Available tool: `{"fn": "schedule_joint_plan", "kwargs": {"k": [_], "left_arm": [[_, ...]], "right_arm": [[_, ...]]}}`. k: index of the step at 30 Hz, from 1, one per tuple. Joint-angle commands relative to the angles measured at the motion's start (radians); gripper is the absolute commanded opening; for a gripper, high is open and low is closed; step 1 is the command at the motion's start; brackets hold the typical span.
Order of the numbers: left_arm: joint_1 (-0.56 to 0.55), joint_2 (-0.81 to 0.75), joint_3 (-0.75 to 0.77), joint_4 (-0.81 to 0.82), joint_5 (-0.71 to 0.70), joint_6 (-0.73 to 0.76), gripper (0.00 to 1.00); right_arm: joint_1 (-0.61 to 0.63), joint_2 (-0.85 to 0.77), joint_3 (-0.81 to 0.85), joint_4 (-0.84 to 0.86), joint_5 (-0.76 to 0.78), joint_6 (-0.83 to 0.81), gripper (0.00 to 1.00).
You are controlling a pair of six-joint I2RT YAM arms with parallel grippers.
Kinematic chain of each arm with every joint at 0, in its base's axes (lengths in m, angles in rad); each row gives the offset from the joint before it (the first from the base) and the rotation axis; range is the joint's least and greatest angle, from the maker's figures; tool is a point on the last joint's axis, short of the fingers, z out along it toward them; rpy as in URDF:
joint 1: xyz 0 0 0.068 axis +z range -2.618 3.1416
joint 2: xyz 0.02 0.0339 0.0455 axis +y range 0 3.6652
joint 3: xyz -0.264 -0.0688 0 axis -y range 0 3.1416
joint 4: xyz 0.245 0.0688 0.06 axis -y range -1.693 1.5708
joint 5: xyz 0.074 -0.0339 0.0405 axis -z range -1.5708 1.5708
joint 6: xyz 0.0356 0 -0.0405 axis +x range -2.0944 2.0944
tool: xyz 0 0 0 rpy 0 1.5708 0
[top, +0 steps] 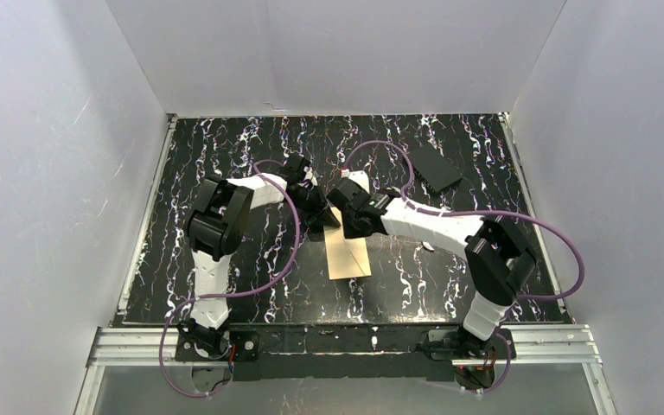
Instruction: Place the letter into the envelope and seal it
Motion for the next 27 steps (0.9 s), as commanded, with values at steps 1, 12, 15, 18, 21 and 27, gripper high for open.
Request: {"fn": "schedule_joint_plan", "kwargs": {"k": [1, 12, 15, 18, 21, 27], "left_arm": [[-0.006, 0.073, -0.042, -0.095, -0.169, 0.078, 0.00], [-0.006, 0.071, -0.037, -0.086, -0.139, 0.082, 0.00], [-0.006, 0.073, -0.036, -0.078, -0.132, 0.078, 0.00], [-0.006, 0.076, -0.037, -0.074, -0.127, 0.074, 0.00], [-0.006, 0.078, -0.037, -0.072, -0.127, 0.071, 0.00], [-0.002, 0.079, -0.046, -0.053, -0.122, 0.034, 0.00]], "right_arm": [[-0.006, 0.052, 0.066, -0.017, 0.044, 0.018, 0.28], [-0.035, 0.258, 0.227, -0.015, 0.109, 0.013, 0.23], [-0.042, 0.275, 0.228, -0.021, 0.118, 0.015, 0.21], [-0.048, 0.293, 0.224, -0.033, 0.125, 0.020, 0.18], [-0.048, 0.308, 0.214, -0.054, 0.130, 0.031, 0.14], [-0.034, 0.301, 0.142, -0.013, 0.013, 0.005, 0.08]]}}
